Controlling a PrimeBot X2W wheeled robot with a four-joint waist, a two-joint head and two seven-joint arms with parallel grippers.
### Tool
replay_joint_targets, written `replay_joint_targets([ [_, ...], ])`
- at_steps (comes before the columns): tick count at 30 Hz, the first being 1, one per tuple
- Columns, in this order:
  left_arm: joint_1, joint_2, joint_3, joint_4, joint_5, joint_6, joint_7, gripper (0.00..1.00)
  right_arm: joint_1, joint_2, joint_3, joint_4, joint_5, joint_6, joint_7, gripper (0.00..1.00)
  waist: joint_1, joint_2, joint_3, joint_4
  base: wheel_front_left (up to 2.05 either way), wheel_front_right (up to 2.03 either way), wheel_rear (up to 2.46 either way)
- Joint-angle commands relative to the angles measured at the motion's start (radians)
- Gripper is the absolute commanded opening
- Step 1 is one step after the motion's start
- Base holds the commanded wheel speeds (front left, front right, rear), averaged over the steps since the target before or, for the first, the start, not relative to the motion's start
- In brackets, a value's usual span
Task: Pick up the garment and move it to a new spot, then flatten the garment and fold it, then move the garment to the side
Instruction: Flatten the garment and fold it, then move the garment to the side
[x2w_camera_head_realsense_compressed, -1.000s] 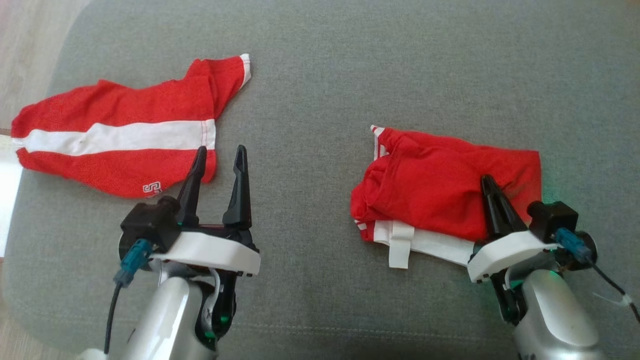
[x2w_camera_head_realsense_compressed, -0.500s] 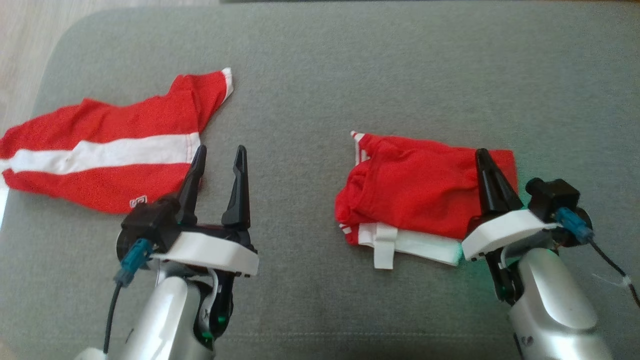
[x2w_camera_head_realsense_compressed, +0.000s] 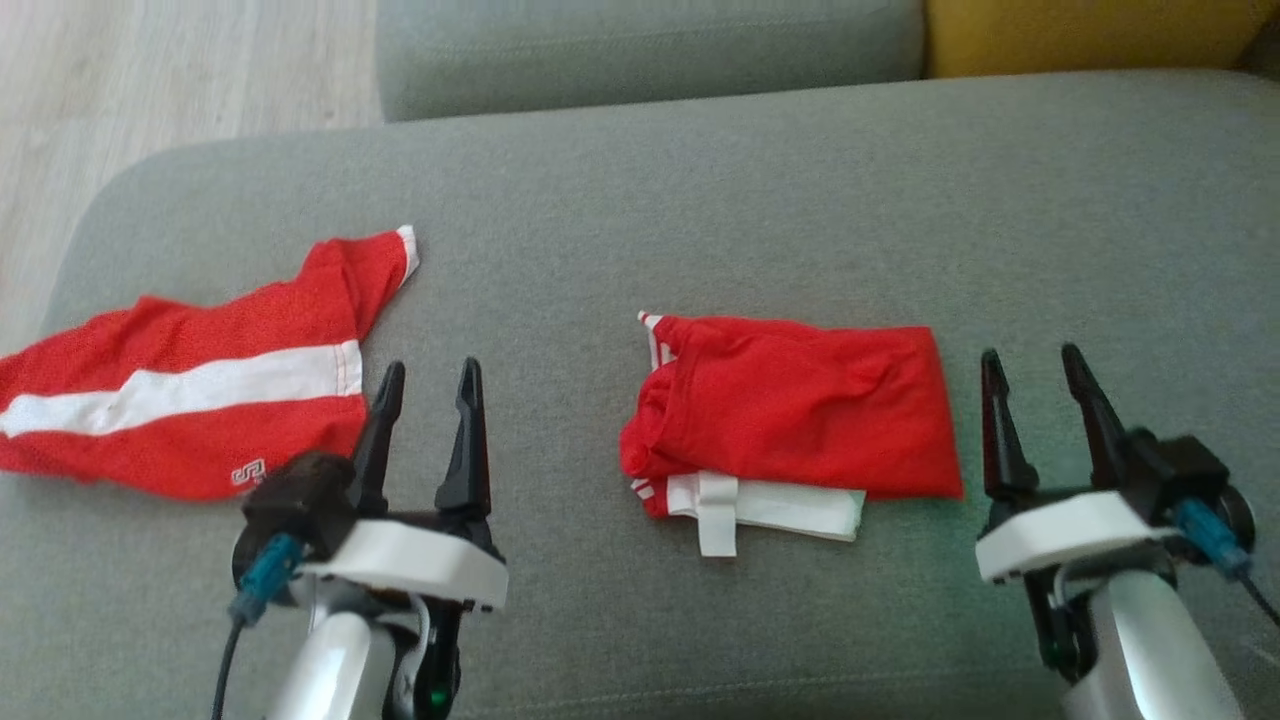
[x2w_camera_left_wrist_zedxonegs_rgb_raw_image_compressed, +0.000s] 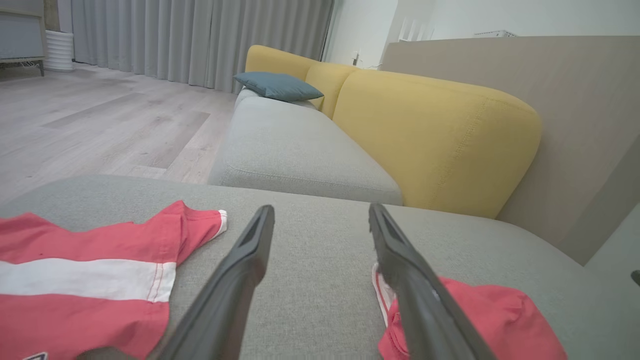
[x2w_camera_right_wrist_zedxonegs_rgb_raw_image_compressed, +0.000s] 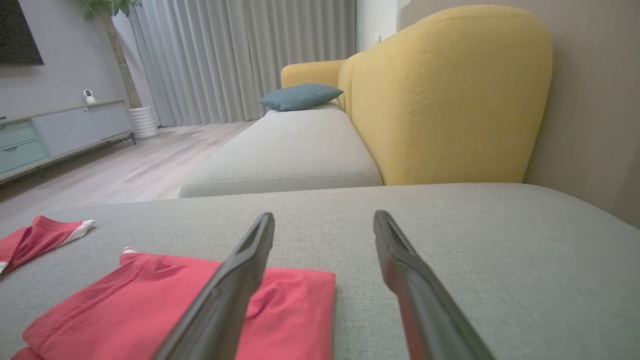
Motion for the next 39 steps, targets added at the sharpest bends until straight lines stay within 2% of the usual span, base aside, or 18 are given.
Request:
replay_joint_targets([
  [1,-0.020,0.006,0.035,-0.029,0.002,0.005,-0.008,1.00,-0.008,0.005,0.018,-0.039,0.006,0.007,-0.011,1.00,0.0000,0.0000,-0.014,-0.013,0.00,0.00,0.00],
  [10,0.036,0.006,0.038,-0.025,0.002,0.006,-0.008,1.00,0.094,0.005,-0.009,-0.079,0.039,0.007,-0.006,1.00,0.0000,0.0000,-0.039,-0.029,0.00,0.00,0.00],
  [24,0.022,0.006,0.047,-0.029,0.000,0.007,-0.008,1.00,0.089,0.005,-0.024,-0.082,0.053,0.007,0.006,1.00,0.0000,0.0000,-0.012,-0.014,0.00,0.00,0.00],
  [32,-0.015,0.006,0.034,-0.024,0.016,-0.003,-0.008,1.00,0.012,0.005,-0.013,0.020,0.103,0.007,0.023,1.00,0.0000,0.0000,0.064,0.014,0.00,0.00,0.00],
  [39,-0.066,0.006,0.023,-0.018,0.028,-0.012,-0.008,1.00,-0.083,0.005,-0.005,0.176,0.158,0.007,0.012,1.00,0.0000,0.0000,0.133,0.055,0.00,0.00,0.00],
])
